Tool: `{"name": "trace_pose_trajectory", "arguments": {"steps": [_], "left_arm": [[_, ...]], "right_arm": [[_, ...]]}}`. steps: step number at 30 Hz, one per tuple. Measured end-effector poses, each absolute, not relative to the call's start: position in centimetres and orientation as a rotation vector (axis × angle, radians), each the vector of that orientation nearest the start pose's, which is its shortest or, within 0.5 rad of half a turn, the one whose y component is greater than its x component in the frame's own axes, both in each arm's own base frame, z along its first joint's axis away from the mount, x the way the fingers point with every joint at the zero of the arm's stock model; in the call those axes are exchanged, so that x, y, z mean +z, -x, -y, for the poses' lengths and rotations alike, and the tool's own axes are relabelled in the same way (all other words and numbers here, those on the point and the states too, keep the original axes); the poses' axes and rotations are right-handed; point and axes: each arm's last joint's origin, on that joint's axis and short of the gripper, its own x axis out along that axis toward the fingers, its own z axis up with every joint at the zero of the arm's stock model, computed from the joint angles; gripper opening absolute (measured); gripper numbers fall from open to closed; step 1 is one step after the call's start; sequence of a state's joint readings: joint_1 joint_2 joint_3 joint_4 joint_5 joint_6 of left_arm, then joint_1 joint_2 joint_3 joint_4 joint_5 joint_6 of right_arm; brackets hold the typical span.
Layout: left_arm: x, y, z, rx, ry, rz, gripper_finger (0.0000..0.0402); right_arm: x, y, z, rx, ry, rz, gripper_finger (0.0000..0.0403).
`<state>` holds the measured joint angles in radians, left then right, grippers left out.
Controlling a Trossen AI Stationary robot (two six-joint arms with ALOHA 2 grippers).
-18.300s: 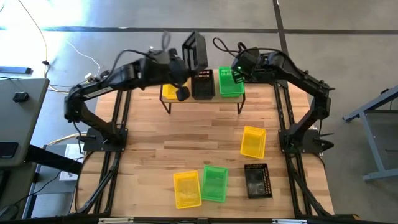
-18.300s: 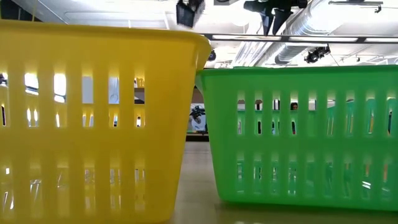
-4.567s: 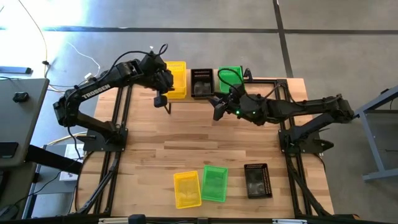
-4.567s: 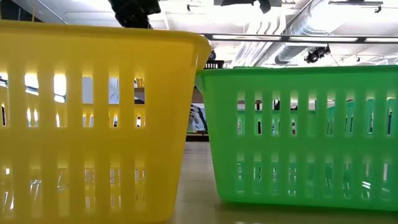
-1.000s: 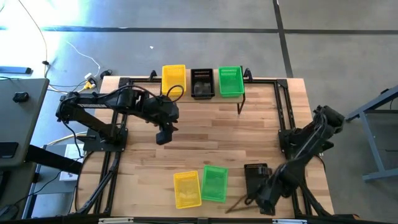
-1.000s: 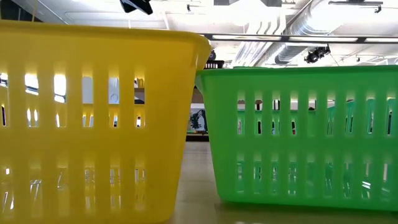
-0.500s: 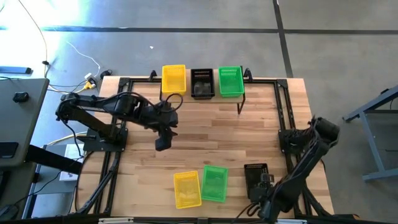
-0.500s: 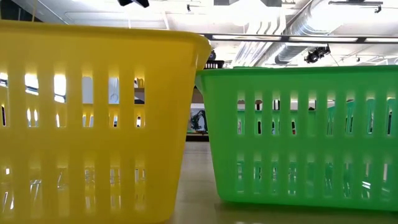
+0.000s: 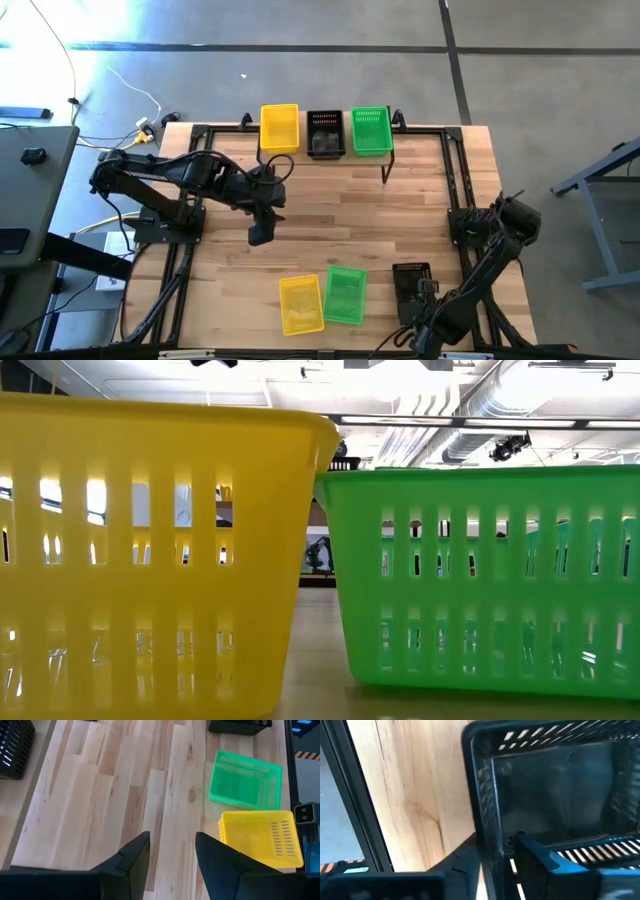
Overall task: Stack baskets on shelf by color
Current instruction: Stack the black bin on the black bin on the shelf
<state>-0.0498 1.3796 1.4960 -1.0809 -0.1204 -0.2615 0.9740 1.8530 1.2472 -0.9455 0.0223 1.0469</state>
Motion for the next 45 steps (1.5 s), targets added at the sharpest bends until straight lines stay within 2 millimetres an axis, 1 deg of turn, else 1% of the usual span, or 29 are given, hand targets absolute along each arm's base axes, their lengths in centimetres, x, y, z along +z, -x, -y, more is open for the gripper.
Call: {"name": "trace_pose_trajectory", "arguments": {"steps": [2, 5, 7, 10, 13, 16, 21, 25, 31, 39, 45], "left_arm": [[37.1, -26.1, 1.0, 0.19, 0.159, -0.945, 0.0149], [37.1, -26.1, 1.0, 0.189, 0.157, -0.945, 0.0149], [37.1, -26.1, 1.0, 0.189, 0.157, -0.945, 0.0149], [37.1, -26.1, 0.9, 0.207, 0.148, -0.943, 0.0149], [37.1, -26.1, 0.8, 0.235, 0.132, -0.94, 0.0149], [37.1, -26.0, 0.7, 0.262, 0.118, -0.949, 0.0149], [37.1, -25.8, -0.2, 0.386, 0.069, -0.94, 0.0149], [37.1, -25.8, -1.5, 0.462, 0.072, -0.935, 0.0149], [37.0, -25.4, -4.3, 0.524, 0.043, -0.966, 0.0149], [36.9, -24.3, -7.8, 0.629, 0.063, -1.015, 0.0149], [36.8, -23.6, -9.5, 0.652, 0.077, -1.042, 0.0149]], "right_arm": [[17.0, -18.8, -27.2, -0.055, -0.067, -1.545, 0.0075], [17.0, -19.1, -27.1, -0.059, -0.081, -1.552, 0.0023], [17.2, -19.3, -26.9, -0.06, -0.093, -1.547, 0.0007], [17.9, -19.7, -26.4, -0.08, -0.142, -1.533, 0.0013], [19.2, -20.4, -25.9, -0.081, -0.185, -1.496, 0.0004], [20.8, -21.5, -25.2, -0.099, -0.214, -1.44, 0.0004], [23.3, -23.8, -23.4, -0.13, -0.219, -1.365, 0.0002], [25.2, -25.8, -21.3, -0.155, -0.173, -1.344, 0.0001], [28.4, -28.6, -17.4, -0.196, -0.082, -1.308, 0.0001], [33.2, -31.7, -11.5, -0.235, -0.015, -1.207, 0.0], [36.7, -33.2, -6.8, -0.282, 0.035, -1.096, 0.0]]}}
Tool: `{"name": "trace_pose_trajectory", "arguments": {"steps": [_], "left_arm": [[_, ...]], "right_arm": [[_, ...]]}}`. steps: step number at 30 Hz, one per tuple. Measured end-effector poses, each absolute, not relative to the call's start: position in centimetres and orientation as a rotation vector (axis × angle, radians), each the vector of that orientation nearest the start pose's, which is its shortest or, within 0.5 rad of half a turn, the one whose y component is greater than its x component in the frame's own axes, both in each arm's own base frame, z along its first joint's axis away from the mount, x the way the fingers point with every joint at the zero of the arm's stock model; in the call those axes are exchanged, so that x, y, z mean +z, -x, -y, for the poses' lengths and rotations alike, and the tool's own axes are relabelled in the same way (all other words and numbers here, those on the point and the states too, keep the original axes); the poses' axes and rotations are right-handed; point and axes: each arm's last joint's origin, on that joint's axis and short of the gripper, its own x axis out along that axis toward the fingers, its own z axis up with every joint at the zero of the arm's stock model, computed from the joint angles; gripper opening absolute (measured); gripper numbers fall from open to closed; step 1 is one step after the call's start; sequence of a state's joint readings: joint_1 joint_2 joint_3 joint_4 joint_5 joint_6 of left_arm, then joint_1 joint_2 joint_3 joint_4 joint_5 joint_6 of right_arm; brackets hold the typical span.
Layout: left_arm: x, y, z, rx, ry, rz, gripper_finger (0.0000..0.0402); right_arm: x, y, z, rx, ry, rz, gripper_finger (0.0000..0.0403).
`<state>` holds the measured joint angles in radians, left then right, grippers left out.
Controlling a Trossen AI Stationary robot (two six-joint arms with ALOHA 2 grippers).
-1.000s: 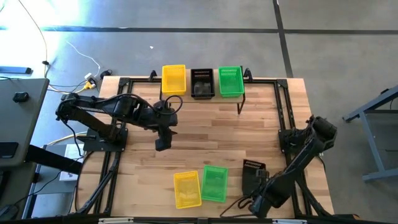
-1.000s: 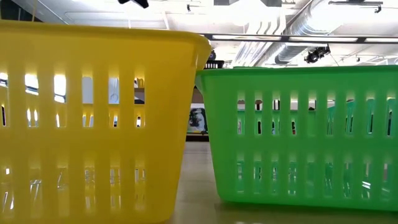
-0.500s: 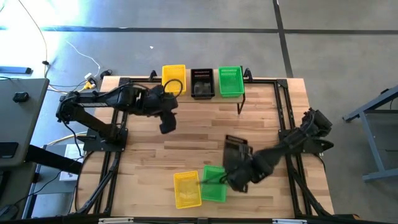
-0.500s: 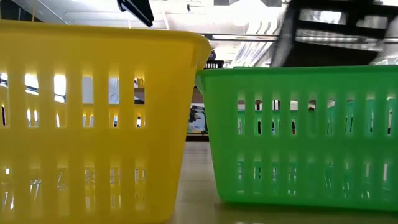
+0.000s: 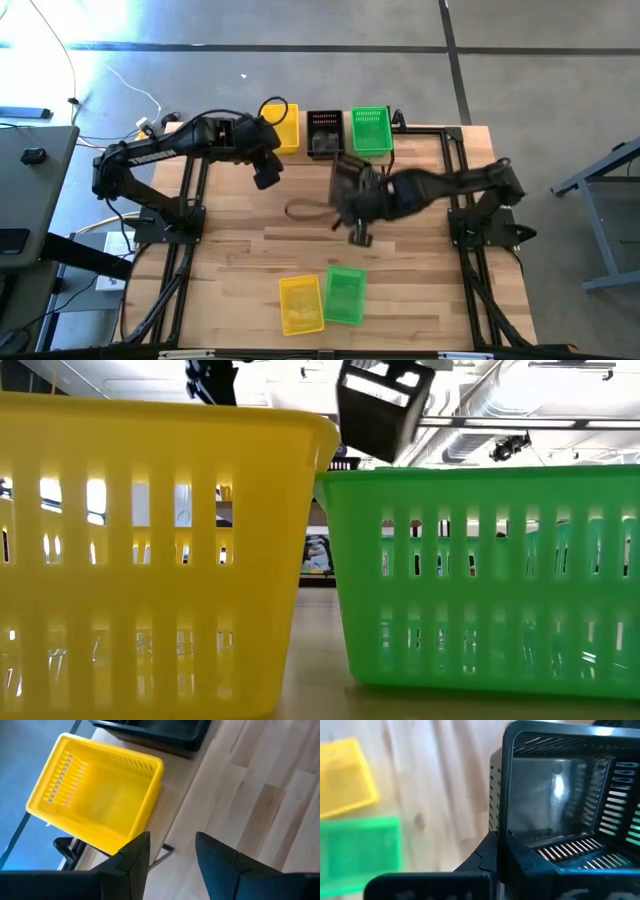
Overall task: Stack baskets on shelf by color
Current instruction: Stack the black bin on the black bin on the shelf
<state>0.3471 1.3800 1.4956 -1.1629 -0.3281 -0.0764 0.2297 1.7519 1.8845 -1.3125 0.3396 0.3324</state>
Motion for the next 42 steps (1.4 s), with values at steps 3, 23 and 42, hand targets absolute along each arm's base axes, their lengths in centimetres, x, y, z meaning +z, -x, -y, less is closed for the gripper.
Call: {"name": "trace_pose_trajectory", "arguments": {"steps": [3, 23, 42], "left_arm": [[36.8, -23.3, -10.1, 0.67, 0.089, -1.043, 0.0149], [36.8, -22.4, -11.9, 0.784, 0.214, -1.009, 0.0149], [36.8, -22.4, -11.9, 0.829, 0.287, -0.976, 0.0149]], "right_arm": [[38.4, -33.5, -4.5, -0.315, 0.063, -1.044, 0.0], [43.4, -34.1, 7.9, -0.414, 0.334, -0.845, 0.0], [39.5, -36.5, 10.8, -0.298, 0.294, -0.986, 0.0]]}}
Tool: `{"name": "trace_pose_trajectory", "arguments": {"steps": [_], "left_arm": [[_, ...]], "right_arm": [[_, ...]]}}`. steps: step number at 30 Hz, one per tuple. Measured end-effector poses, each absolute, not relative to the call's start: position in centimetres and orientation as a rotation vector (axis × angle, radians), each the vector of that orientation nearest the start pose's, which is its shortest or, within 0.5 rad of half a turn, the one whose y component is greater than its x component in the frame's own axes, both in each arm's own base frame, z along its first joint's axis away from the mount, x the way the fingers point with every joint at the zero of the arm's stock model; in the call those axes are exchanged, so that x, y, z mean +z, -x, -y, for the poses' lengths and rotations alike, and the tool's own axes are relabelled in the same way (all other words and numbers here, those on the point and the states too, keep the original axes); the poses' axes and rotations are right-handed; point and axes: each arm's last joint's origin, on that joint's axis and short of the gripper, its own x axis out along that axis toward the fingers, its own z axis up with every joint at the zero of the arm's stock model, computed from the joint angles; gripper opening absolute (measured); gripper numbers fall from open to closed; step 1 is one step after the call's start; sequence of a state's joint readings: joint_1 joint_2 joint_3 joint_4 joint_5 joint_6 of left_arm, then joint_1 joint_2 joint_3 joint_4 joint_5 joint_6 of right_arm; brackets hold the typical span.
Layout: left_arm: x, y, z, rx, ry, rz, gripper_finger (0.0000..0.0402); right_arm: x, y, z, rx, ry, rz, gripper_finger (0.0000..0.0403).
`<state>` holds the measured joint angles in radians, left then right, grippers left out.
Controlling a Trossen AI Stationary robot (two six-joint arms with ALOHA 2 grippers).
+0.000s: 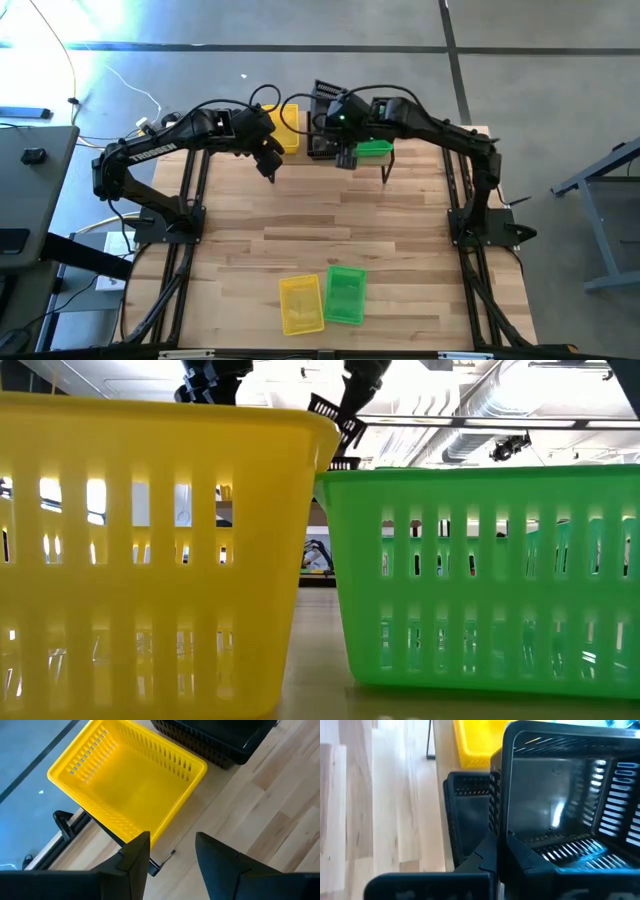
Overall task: Stack baskets on shelf by color
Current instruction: Stack the black bin on the black bin on the shelf
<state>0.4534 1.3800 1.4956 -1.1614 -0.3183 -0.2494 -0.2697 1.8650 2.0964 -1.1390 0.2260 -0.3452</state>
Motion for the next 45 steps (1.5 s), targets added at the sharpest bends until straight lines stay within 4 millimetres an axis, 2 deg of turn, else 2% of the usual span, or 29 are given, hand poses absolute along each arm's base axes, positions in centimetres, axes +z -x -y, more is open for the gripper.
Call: {"name": "trace_pose_trajectory", "arguments": {"steps": [9, 29, 38, 45], "left_arm": [[36.8, -22.4, -12.0, 0.842, 0.293, -0.971, 0.0149], [36.8, -22.4, -12.0, 0.844, 0.291, -0.971, 0.0149], [36.8, -22.4, -12.0, 0.843, 0.291, -0.973, 0.0149], [36.8, -22.4, -12.0, 0.843, 0.292, -0.973, 0.0149]], "right_arm": [[37.7, -37.1, 10.8, -0.264, 0.223, -1.073, 0.0], [35.6, -38.5, 11.2, -0.224, 0.283, -1.139, 0.0], [33.7, -39.5, 11.5, -0.211, 0.288, -1.204, 0.0], [33.7, -39.8, 11.6, -0.238, 0.295, -1.188, 0.0]]}}
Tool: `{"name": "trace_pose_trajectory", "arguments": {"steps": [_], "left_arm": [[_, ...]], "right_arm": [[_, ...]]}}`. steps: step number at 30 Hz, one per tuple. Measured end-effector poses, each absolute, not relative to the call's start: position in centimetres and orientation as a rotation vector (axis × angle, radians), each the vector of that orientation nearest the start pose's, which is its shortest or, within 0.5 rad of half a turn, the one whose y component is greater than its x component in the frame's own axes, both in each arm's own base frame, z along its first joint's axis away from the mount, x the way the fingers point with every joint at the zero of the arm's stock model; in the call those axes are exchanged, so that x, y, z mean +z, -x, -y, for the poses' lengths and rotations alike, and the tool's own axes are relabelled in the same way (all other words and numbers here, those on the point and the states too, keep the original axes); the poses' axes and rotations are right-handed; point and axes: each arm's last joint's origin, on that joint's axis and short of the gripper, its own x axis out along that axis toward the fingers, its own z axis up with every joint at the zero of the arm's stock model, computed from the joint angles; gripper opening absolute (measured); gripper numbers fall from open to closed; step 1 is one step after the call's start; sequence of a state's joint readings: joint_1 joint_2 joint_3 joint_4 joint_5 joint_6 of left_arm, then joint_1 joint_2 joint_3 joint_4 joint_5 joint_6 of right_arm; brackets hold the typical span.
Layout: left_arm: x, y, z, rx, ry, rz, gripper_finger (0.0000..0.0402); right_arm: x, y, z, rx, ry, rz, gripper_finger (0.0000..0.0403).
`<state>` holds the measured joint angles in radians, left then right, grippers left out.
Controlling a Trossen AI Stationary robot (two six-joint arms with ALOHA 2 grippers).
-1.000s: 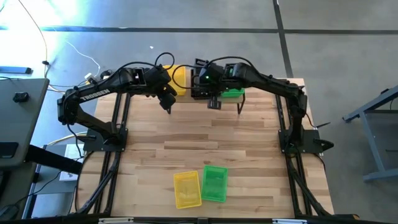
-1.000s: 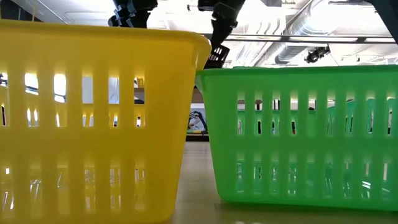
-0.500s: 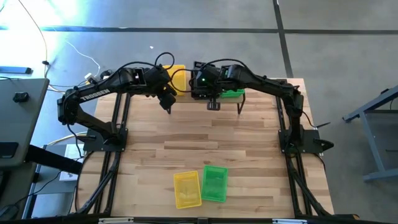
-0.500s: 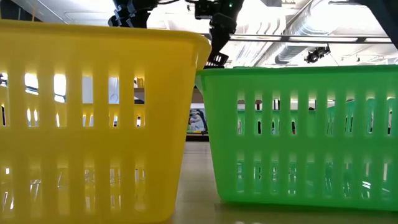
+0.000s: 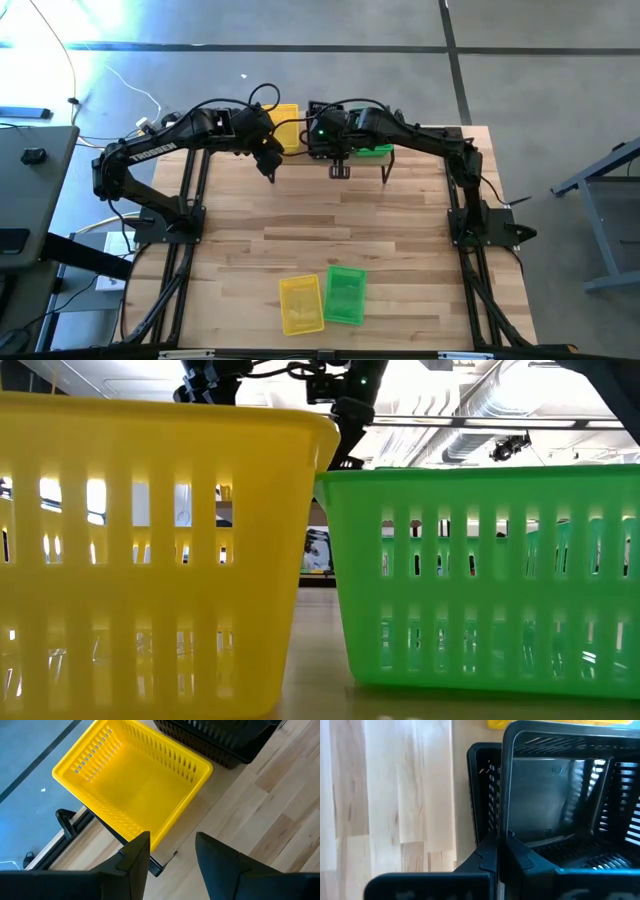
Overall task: Stack baskets on shelf by color
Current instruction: Stack the black bin on the black bin on the shelf, then stack the green bin on the green bin on the shelf
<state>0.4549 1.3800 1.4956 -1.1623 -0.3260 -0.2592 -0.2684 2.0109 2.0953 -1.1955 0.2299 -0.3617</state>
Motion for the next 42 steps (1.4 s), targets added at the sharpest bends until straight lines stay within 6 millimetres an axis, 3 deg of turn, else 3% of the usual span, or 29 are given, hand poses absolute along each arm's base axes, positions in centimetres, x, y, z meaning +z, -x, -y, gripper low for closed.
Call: {"name": "trace_pose_trajectory", "arguments": {"steps": [5, 17, 29, 42], "left_arm": [[36.8, -22.4, -12.0, 0.842, 0.292, -0.972, 0.0149], [36.8, -22.4, -12.0, 0.842, 0.292, -0.972, 0.0149], [36.8, -22.6, -11.6, 0.73, 0.256, -1.004, 0.0149], [36.6, -24.2, -7.5, 0.405, 0.101, -1.06, 0.0149]], "right_arm": [[33.8, -40.0, 11.7, -0.252, 0.287, -1.159, 0.0008], [34.1, -40.0, 12.0, -0.296, 0.25, -1.125, 0.0106], [37.3, -38.4, 10.9, -0.373, 0.095, -1.12, 0.011], [38.2, -37.0, 7.7, -0.43, -0.064, -1.181, 0.011]]}}
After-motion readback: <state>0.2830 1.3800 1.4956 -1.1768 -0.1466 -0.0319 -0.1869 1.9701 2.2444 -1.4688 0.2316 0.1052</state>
